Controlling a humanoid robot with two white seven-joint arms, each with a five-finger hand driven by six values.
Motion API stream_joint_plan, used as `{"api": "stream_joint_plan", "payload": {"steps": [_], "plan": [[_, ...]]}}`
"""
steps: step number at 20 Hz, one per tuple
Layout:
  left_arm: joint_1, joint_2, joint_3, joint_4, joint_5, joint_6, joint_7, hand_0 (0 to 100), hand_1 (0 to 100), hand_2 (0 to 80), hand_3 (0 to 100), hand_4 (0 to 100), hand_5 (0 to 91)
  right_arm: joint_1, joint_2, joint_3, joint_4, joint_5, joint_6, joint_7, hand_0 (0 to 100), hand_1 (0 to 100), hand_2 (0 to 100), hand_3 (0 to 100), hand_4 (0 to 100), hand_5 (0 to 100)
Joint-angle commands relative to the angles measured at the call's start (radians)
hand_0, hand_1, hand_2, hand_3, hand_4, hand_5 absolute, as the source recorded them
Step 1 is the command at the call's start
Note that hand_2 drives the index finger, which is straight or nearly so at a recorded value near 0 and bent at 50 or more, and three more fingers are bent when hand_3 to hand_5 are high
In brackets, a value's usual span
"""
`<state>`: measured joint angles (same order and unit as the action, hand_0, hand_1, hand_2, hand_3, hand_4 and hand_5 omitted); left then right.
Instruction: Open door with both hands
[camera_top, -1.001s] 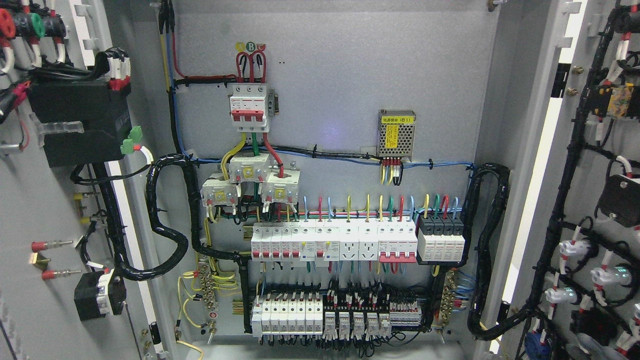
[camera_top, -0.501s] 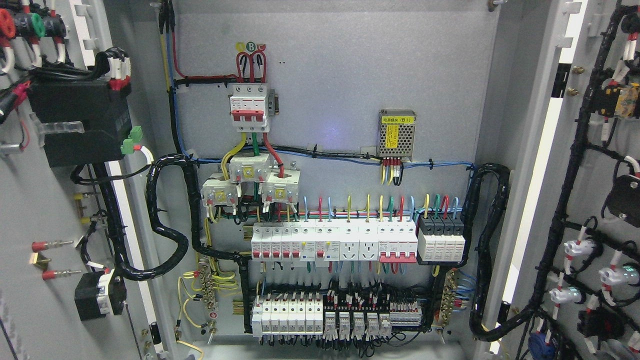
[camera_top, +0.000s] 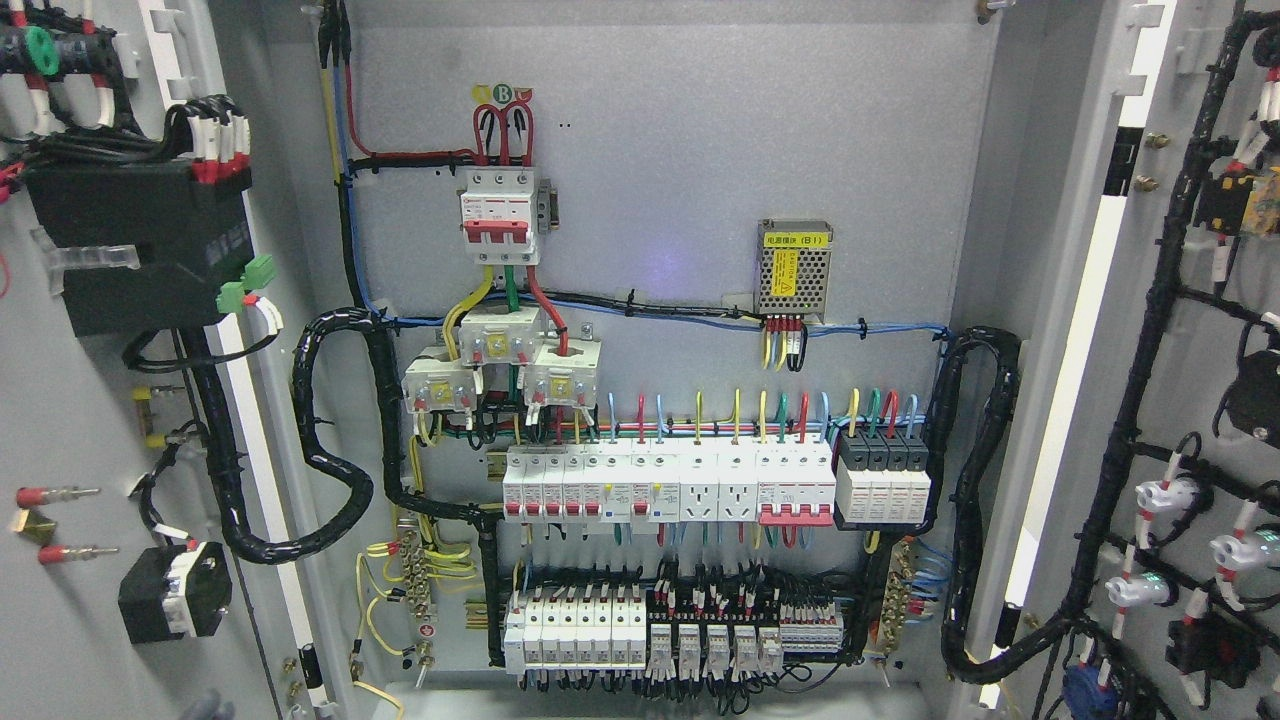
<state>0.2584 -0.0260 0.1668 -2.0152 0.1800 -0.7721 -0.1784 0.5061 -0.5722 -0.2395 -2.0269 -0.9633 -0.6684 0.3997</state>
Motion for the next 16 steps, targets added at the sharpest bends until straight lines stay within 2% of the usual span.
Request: {"api": "stream_joint_plan", "payload": {"steps": [1, 8, 13, 16], "plan": [[0.004, 0.032, 0.220, 0.024, 0.065, -0.711, 0.002, 12, 39, 0.0, 0, 0, 0.0, 0.032, -0.008, -0.072, 0.017, -0.052, 0.003, -0.005, 12, 39, 0, 0, 0, 0], [-0.043, 0.129, 0.305, 0.234, 0.082, -0.710, 0.002, 12, 39, 0.0, 0, 0, 0.0, 0.034, -0.005, -0.087, 0.054, -0.069, 0.004, -0.007, 12, 39, 0, 0, 0, 0], [-0.117, 0.169, 0.385, 0.314, 0.098, -0.613, 0.000, 12, 39, 0.0, 0, 0, 0.0, 0.037, -0.002, -0.104, 0.088, -0.071, 0.003, -0.007, 12, 39, 0, 0, 0, 0], [-0.157, 0.215, 0.413, 0.401, 0.101, -0.608, 0.000, 12, 39, 0.0, 0, 0, 0.0, 0.038, 0.000, -0.116, 0.106, -0.080, 0.003, -0.009, 12, 39, 0, 0, 0, 0]]}}
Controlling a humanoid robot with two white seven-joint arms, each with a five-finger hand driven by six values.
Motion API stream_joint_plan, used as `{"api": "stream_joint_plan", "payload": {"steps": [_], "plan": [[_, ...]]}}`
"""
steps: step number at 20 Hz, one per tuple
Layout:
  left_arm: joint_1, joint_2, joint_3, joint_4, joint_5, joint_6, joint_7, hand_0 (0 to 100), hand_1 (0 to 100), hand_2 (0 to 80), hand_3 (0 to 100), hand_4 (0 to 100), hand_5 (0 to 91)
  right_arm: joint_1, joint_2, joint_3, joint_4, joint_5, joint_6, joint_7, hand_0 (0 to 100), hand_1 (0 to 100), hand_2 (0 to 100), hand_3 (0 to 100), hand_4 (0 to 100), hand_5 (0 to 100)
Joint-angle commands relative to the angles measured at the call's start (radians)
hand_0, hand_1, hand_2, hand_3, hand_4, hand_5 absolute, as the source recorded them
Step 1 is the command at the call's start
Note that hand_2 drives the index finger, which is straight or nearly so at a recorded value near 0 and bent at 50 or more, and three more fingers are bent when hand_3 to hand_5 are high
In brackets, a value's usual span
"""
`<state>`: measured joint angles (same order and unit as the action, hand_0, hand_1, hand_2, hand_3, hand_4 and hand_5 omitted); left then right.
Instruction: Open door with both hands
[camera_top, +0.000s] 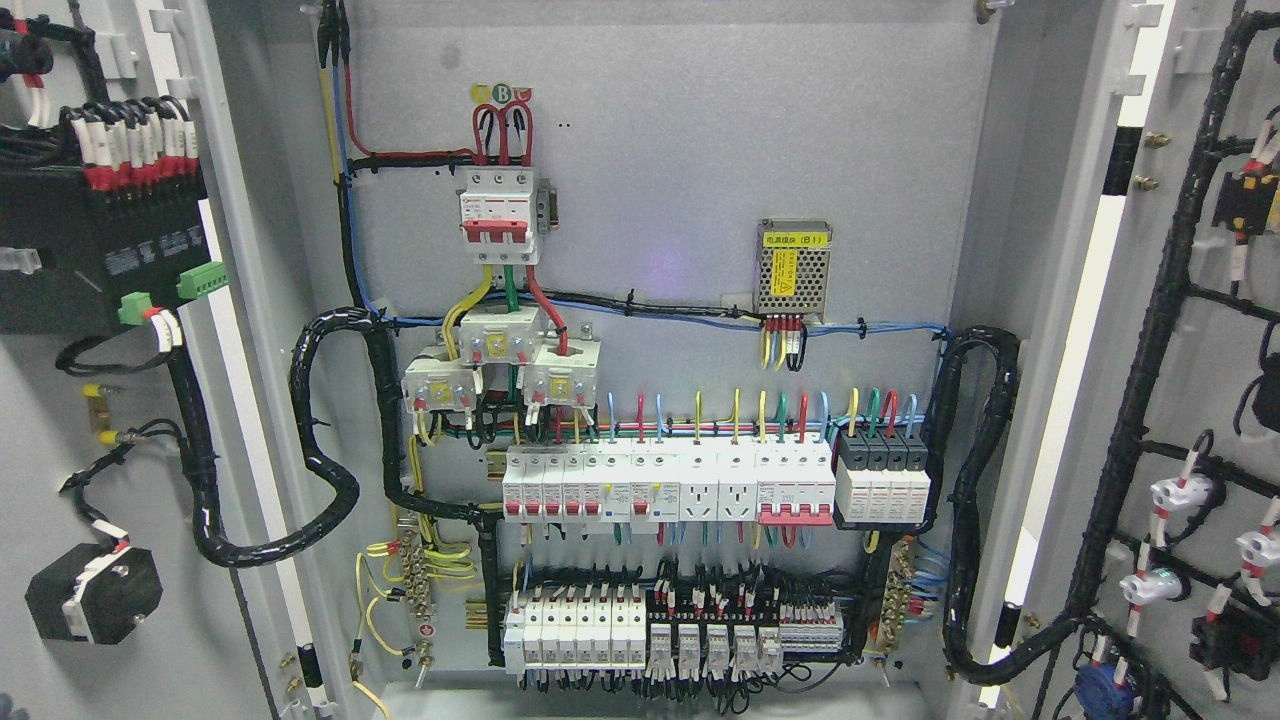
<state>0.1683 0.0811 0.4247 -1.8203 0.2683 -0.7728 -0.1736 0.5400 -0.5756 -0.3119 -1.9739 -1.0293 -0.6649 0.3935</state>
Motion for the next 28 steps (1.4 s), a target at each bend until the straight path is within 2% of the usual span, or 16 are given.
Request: {"api": "stream_joint_plan", "payload": {"steps": [1, 10, 15, 25, 28], "plan": [[-0.084, 0.124, 0.166, 0.241, 0.014, -0.608, -0.004, 12, 39, 0.0, 0, 0, 0.0, 0.006, 0.003, -0.046, 0.059, -0.035, -0.001, -0.002, 12, 39, 0, 0, 0, 0], [-0.188, 0.230, 0.235, 0.449, 0.020, -0.577, -0.004, 12, 39, 0.0, 0, 0, 0.0, 0.046, 0.003, -0.090, 0.070, -0.058, -0.002, -0.002, 12, 39, 0, 0, 0, 0], [-0.231, 0.282, 0.239, 0.532, 0.043, -0.577, -0.004, 12, 39, 0.0, 0, 0, 0.0, 0.063, 0.005, -0.102, 0.072, -0.078, -0.002, -0.005, 12, 39, 0, 0, 0, 0], [-0.279, 0.301, 0.232, 0.607, 0.046, -0.577, -0.004, 12, 39, 0.0, 0, 0, 0.0, 0.100, 0.003, -0.101, 0.026, -0.081, -0.008, 0.004, 12, 39, 0, 0, 0, 0], [-0.277, 0.290, 0.212, 0.601, 0.078, -0.577, -0.004, 12, 39, 0.0, 0, 0, 0.0, 0.118, -0.007, -0.093, -0.019, -0.080, -0.010, 0.013, 12, 39, 0, 0, 0, 0]]}}
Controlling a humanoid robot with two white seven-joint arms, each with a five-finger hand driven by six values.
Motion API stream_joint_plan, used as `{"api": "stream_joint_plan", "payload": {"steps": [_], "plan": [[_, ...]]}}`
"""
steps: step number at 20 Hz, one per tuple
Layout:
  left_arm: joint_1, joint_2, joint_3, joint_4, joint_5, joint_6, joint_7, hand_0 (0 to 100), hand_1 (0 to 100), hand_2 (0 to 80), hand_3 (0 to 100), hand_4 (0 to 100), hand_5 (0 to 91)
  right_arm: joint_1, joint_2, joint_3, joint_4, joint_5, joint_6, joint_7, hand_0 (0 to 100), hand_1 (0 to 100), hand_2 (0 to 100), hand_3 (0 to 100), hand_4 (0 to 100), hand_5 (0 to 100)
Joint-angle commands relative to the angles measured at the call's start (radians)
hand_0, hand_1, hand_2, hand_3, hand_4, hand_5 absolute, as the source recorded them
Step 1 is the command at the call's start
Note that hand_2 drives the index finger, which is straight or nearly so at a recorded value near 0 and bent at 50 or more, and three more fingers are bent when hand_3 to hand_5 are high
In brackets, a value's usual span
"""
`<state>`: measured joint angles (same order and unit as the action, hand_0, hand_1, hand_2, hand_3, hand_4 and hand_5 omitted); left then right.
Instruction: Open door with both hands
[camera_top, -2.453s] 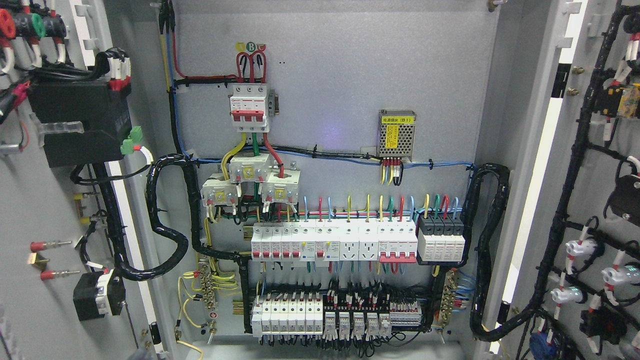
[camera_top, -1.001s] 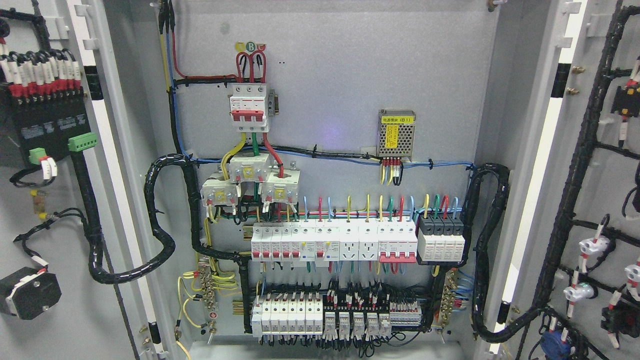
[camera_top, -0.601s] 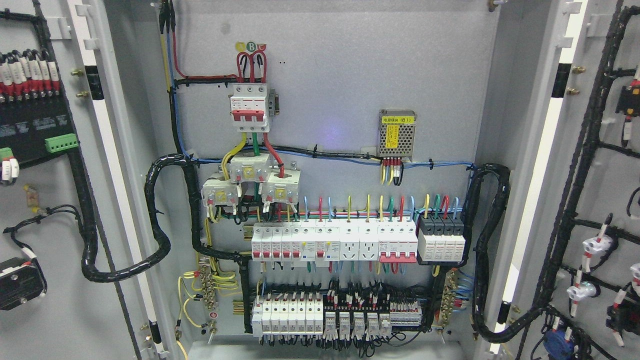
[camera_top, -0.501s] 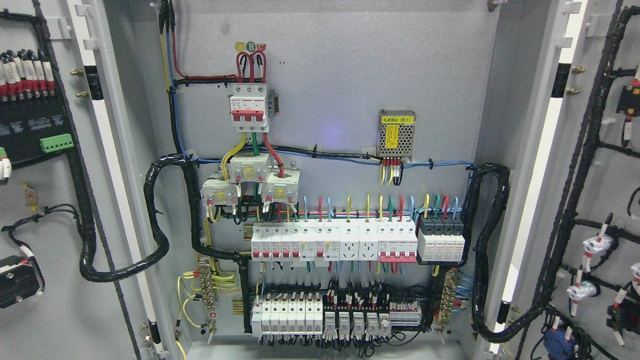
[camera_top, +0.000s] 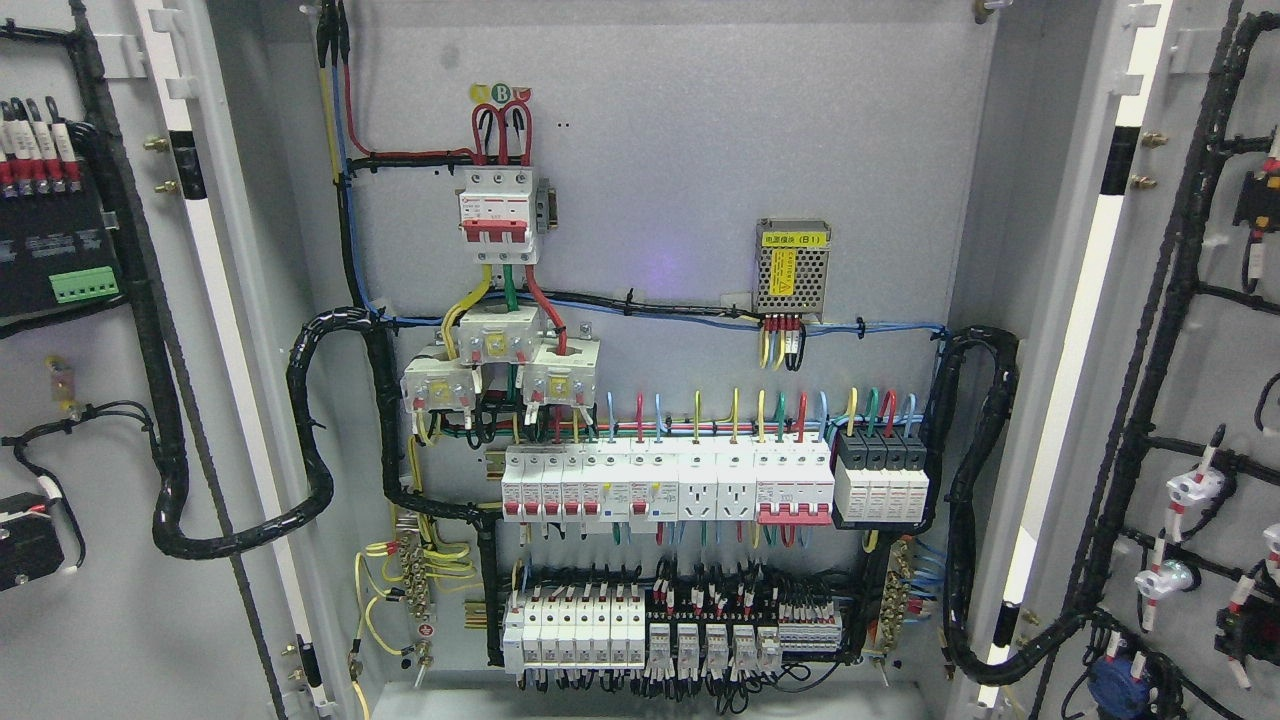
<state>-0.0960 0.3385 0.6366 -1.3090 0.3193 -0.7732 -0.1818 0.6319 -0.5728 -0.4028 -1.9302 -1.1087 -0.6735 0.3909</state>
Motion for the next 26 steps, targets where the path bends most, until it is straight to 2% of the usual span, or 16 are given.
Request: {"api": "stream_joint_plan", "payload": {"steps": [1, 4, 7, 10, 13, 17, 22, 26], "plan": [[-0.013, 0.027, -0.024, 0.083, 0.038, -0.577, 0.004, 12, 39, 0.0, 0, 0, 0.0, 0.031, -0.012, 0.008, -0.072, 0.000, -0.001, 0.016, 12, 39, 0, 0, 0, 0], [-0.011, 0.024, -0.058, 0.063, 0.060, -0.577, 0.004, 12, 39, 0.0, 0, 0, 0.0, 0.041, -0.022, 0.042, -0.079, 0.003, -0.015, 0.017, 12, 39, 0, 0, 0, 0], [0.002, 0.005, -0.115, 0.019, 0.070, -0.577, 0.004, 12, 39, 0.0, 0, 0, 0.0, 0.055, -0.025, 0.074, -0.098, 0.003, -0.017, 0.061, 12, 39, 0, 0, 0, 0], [0.036, -0.039, -0.167, -0.065, 0.075, -0.577, 0.004, 12, 39, 0.0, 0, 0, 0.0, 0.057, -0.059, 0.084, -0.098, 0.003, -0.018, 0.066, 12, 39, 0, 0, 0, 0], [0.076, -0.087, -0.239, -0.171, 0.072, -0.577, 0.004, 12, 39, 0.0, 0, 0, 0.0, 0.048, -0.070, 0.120, -0.098, 0.006, -0.018, 0.068, 12, 39, 0, 0, 0, 0], [0.137, -0.142, -0.377, -0.294, 0.064, -0.577, 0.004, 12, 39, 0.0, 0, 0, 0.0, 0.043, -0.079, 0.208, -0.098, 0.012, -0.018, 0.068, 12, 39, 0, 0, 0, 0], [0.179, -0.154, -0.583, -0.375, 0.049, -0.577, 0.005, 12, 39, 0.0, 0, 0, 0.0, 0.046, -0.076, 0.304, -0.087, 0.113, -0.017, 0.068, 12, 39, 0, 0, 0, 0], [0.223, -0.208, -0.701, -0.409, -0.040, -0.534, 0.004, 12, 39, 0.0, 0, 0, 0.0, 0.046, -0.061, 0.404, -0.050, 0.168, -0.014, 0.065, 12, 39, 0, 0, 0, 0]]}}
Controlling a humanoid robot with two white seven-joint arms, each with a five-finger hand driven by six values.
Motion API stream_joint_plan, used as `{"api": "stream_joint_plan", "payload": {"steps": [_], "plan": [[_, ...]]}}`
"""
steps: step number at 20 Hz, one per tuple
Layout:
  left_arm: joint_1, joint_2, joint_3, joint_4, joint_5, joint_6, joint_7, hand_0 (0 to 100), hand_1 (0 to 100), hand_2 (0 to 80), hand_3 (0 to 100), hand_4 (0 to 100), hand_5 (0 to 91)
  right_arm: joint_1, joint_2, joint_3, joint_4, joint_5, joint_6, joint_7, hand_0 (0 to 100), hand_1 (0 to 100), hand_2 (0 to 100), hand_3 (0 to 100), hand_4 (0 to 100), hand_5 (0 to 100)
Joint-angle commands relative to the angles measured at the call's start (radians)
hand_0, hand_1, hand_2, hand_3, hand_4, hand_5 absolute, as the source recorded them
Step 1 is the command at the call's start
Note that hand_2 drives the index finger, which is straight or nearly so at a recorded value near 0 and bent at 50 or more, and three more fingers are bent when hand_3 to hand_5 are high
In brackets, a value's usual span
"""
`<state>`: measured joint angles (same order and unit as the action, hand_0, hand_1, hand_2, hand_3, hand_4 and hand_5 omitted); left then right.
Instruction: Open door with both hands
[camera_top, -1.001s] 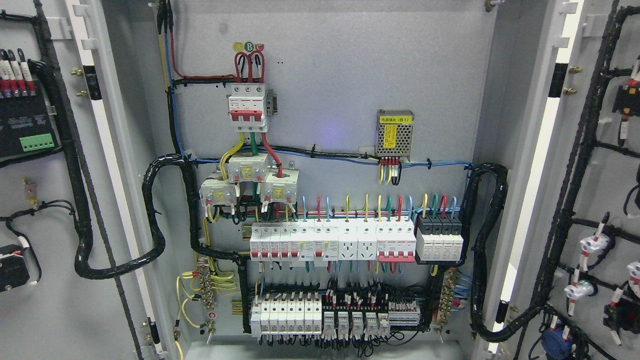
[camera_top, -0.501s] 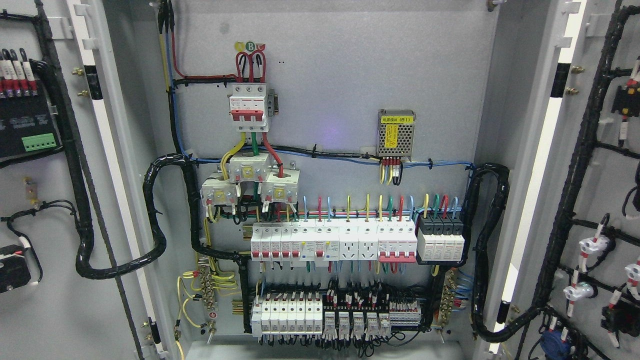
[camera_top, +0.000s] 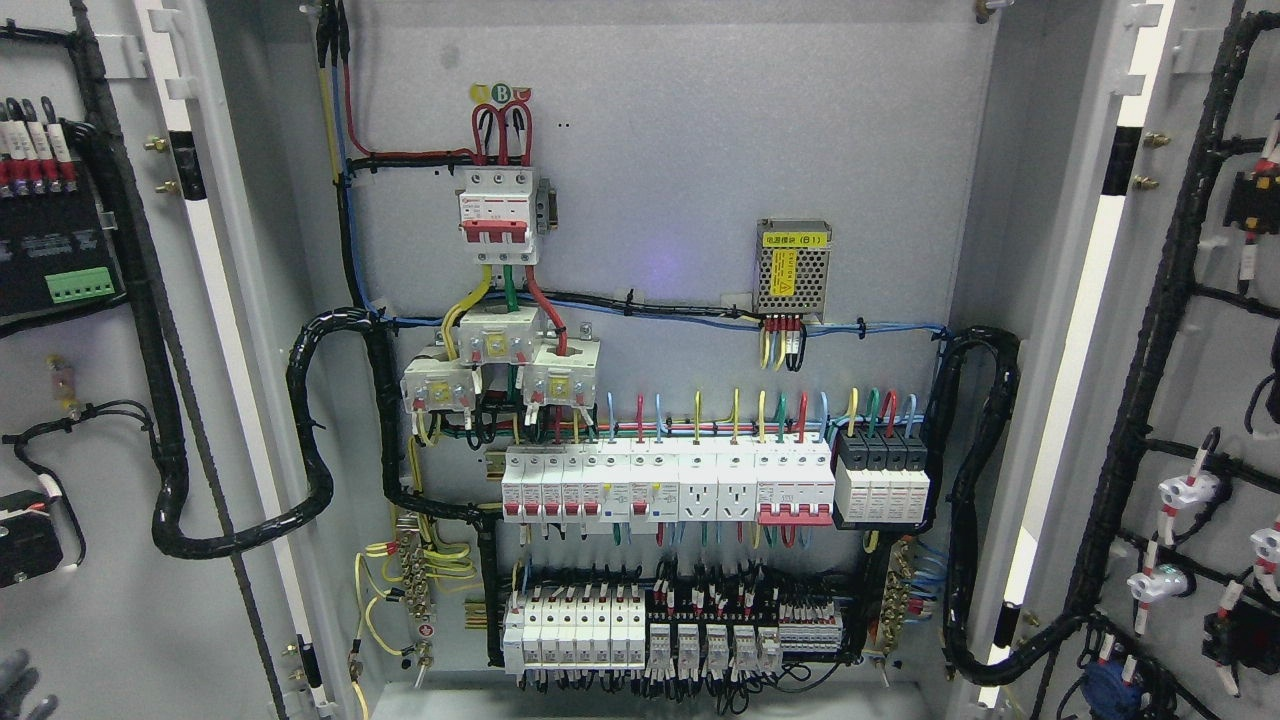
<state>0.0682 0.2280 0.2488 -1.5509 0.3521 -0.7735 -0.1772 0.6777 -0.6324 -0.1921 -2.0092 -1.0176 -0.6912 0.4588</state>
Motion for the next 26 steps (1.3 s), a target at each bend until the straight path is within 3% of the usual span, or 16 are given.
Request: {"api": "stream_joint_plan", "payload": {"steps": [1, 5, 10, 14, 17, 21, 23, 26], "plan": [[0.073, -0.114, -0.337, -0.175, -0.096, -0.512, -0.001, 12, 39, 0.0, 0, 0, 0.0, 0.002, 0.000, 0.218, 0.046, 0.094, 0.004, -0.003, 12, 39, 0, 0, 0, 0], [0.171, -0.199, -0.423, -0.245, -0.211, -0.333, 0.001, 12, 39, 0.0, 0, 0, 0.0, 0.003, 0.022, 0.351, 0.145, 0.143, 0.004, -0.006, 12, 39, 0, 0, 0, 0], [0.306, -0.213, -0.480, -0.262, -0.301, -0.147, 0.001, 12, 39, 0.0, 0, 0, 0.0, 0.003, 0.066, 0.444, 0.253, 0.177, 0.010, -0.009, 12, 39, 0, 0, 0, 0], [0.435, -0.139, -0.487, -0.259, -0.306, 0.182, 0.002, 12, 39, 0.0, 0, 0, 0.0, 0.009, 0.086, 0.514, 0.317, 0.192, 0.032, -0.012, 12, 39, 0, 0, 0, 0], [0.542, -0.108, -0.465, -0.256, -0.305, 0.400, 0.001, 12, 39, 0.0, 0, 0, 0.0, 0.054, 0.100, 0.533, 0.339, 0.206, 0.033, -0.012, 12, 39, 0, 0, 0, 0], [0.743, -0.067, -0.387, -0.253, -0.308, 0.456, -0.005, 12, 39, 0.0, 0, 0, 0.0, 0.124, 0.106, 0.579, 0.378, 0.229, 0.065, -0.014, 12, 39, 0, 0, 0, 0], [0.836, -0.035, -0.333, -0.249, -0.308, 0.491, -0.008, 12, 39, 0.0, 0, 0, 0.0, 0.137, 0.115, 0.583, 0.437, 0.243, 0.100, -0.040, 12, 39, 0, 0, 0, 0], [0.942, -0.027, -0.248, -0.218, -0.306, 0.585, -0.040, 12, 39, 0.0, 0, 0, 0.0, 0.122, 0.171, 0.579, 0.587, 0.254, 0.136, -0.095, 12, 39, 0, 0, 0, 0]]}}
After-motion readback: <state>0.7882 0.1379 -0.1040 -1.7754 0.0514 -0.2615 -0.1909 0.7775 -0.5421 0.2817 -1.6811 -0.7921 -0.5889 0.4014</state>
